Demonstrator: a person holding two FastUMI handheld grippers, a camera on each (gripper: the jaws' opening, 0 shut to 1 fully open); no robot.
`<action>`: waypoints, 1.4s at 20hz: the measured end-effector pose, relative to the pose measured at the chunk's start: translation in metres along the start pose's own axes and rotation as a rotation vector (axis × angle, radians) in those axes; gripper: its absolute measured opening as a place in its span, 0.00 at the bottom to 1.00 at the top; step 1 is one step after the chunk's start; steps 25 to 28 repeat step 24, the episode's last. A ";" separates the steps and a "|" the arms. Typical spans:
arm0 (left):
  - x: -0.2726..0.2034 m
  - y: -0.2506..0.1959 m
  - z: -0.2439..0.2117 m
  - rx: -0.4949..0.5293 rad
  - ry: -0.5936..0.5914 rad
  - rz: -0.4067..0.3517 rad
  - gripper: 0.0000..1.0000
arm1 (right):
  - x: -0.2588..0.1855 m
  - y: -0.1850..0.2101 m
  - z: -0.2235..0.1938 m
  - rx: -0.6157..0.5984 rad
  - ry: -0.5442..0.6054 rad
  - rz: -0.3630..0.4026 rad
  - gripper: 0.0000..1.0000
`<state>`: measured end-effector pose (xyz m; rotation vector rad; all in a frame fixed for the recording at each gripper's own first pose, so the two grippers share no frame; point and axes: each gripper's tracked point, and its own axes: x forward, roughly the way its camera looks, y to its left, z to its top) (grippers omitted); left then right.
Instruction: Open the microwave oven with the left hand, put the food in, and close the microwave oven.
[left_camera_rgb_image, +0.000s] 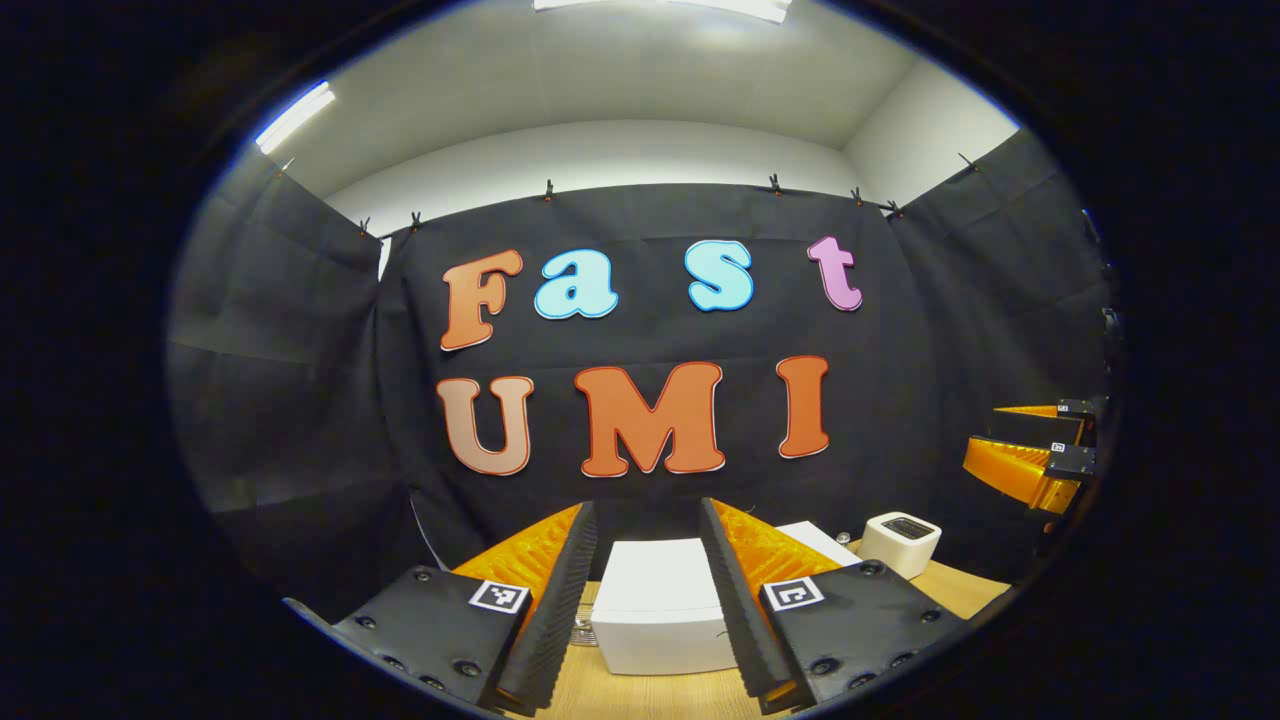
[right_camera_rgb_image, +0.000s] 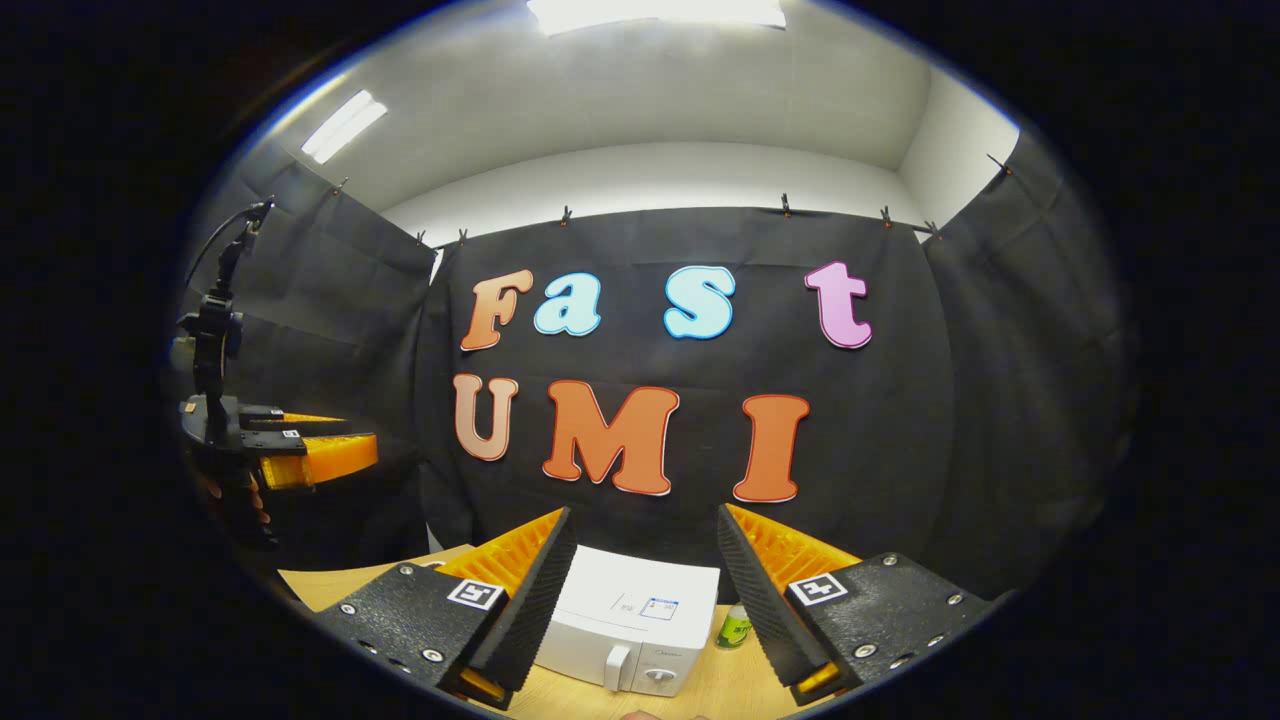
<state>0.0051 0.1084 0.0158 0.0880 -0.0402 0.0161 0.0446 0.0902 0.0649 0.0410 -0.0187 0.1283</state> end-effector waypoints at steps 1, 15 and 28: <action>-0.001 0.002 0.002 -0.001 -0.001 0.004 0.76 | 0.001 0.000 0.001 -0.008 -0.001 -0.006 0.88; -0.010 -0.008 0.028 0.035 -0.073 -0.070 0.98 | 0.001 -0.003 0.019 0.011 -0.012 -0.047 0.89; -0.008 -0.017 0.025 0.045 -0.074 -0.093 0.99 | -0.001 -0.002 0.021 0.015 -0.010 -0.052 0.84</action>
